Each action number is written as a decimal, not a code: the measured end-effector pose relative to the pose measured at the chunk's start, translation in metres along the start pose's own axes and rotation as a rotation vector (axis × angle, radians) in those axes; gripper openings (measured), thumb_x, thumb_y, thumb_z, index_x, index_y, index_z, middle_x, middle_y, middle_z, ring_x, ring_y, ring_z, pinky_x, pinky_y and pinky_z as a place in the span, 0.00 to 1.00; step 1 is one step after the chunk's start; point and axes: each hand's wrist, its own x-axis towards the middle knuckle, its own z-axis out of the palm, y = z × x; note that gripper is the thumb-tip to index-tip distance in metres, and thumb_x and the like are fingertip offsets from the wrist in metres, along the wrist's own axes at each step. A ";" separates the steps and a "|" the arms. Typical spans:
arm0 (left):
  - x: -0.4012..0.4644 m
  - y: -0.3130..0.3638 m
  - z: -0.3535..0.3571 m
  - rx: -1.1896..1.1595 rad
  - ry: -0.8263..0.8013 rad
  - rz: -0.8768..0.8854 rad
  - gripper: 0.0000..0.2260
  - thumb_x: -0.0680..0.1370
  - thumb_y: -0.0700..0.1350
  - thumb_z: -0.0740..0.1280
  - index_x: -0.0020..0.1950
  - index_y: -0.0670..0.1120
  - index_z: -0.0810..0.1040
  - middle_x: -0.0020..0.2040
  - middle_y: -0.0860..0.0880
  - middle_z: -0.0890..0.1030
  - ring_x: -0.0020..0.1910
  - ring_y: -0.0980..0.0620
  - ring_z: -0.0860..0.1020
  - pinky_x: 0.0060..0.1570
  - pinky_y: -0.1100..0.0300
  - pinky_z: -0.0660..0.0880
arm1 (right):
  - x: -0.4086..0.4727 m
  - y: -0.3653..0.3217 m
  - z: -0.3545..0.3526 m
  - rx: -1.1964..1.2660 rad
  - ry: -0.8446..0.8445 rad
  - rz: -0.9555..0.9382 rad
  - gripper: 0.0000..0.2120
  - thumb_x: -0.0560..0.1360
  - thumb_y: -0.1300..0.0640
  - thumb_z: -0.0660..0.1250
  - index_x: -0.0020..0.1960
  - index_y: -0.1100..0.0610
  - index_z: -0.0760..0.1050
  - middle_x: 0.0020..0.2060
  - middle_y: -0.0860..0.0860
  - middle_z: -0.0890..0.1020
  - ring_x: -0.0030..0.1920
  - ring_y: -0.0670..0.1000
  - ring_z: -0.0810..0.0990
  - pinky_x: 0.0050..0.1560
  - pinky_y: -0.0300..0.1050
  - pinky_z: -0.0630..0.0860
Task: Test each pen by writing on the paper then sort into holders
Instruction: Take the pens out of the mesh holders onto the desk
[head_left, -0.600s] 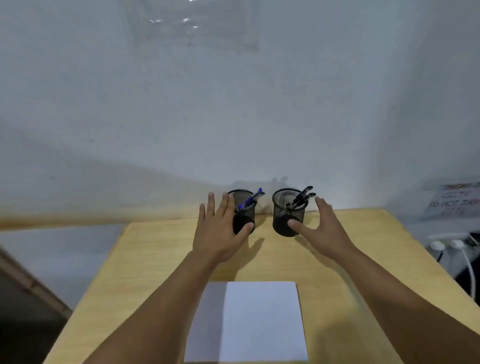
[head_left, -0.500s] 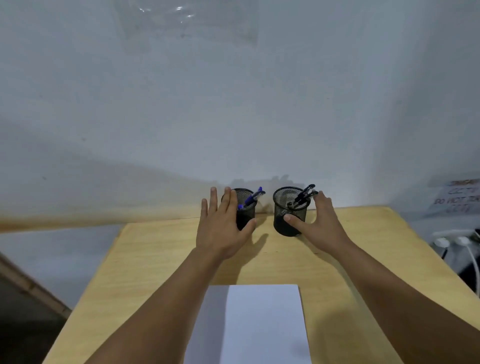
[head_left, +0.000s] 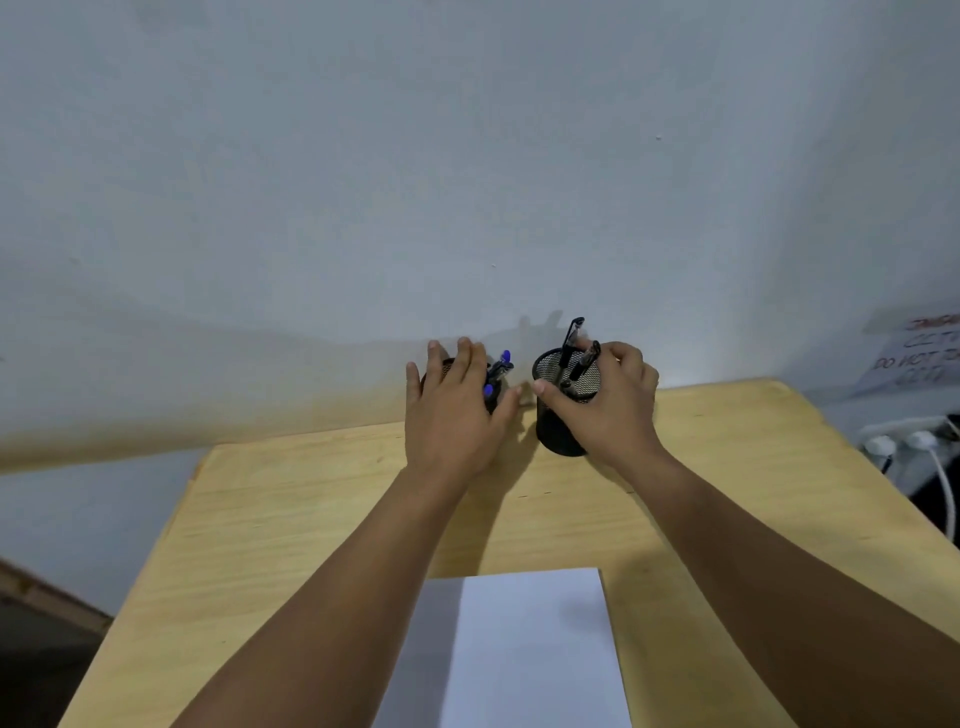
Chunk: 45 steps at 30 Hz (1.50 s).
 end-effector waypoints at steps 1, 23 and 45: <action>0.000 0.002 0.002 -0.004 0.016 -0.010 0.30 0.81 0.64 0.51 0.79 0.49 0.58 0.80 0.51 0.58 0.80 0.45 0.46 0.76 0.43 0.41 | 0.001 -0.001 0.001 0.005 0.012 0.003 0.33 0.64 0.28 0.67 0.60 0.49 0.74 0.63 0.48 0.68 0.66 0.56 0.62 0.70 0.55 0.65; -0.004 0.009 0.005 -0.293 0.166 -0.120 0.12 0.82 0.57 0.60 0.61 0.57 0.78 0.60 0.56 0.82 0.78 0.44 0.58 0.72 0.38 0.32 | 0.008 -0.021 -0.002 0.055 -0.082 -0.002 0.09 0.75 0.39 0.68 0.51 0.39 0.82 0.55 0.37 0.79 0.70 0.53 0.63 0.72 0.71 0.37; -0.024 0.014 -0.074 -0.699 0.376 0.021 0.11 0.84 0.47 0.61 0.64 0.48 0.78 0.54 0.52 0.82 0.53 0.53 0.79 0.51 0.63 0.74 | -0.016 -0.092 -0.058 0.532 -0.032 -0.240 0.08 0.79 0.54 0.68 0.56 0.50 0.83 0.48 0.40 0.84 0.51 0.38 0.81 0.48 0.28 0.74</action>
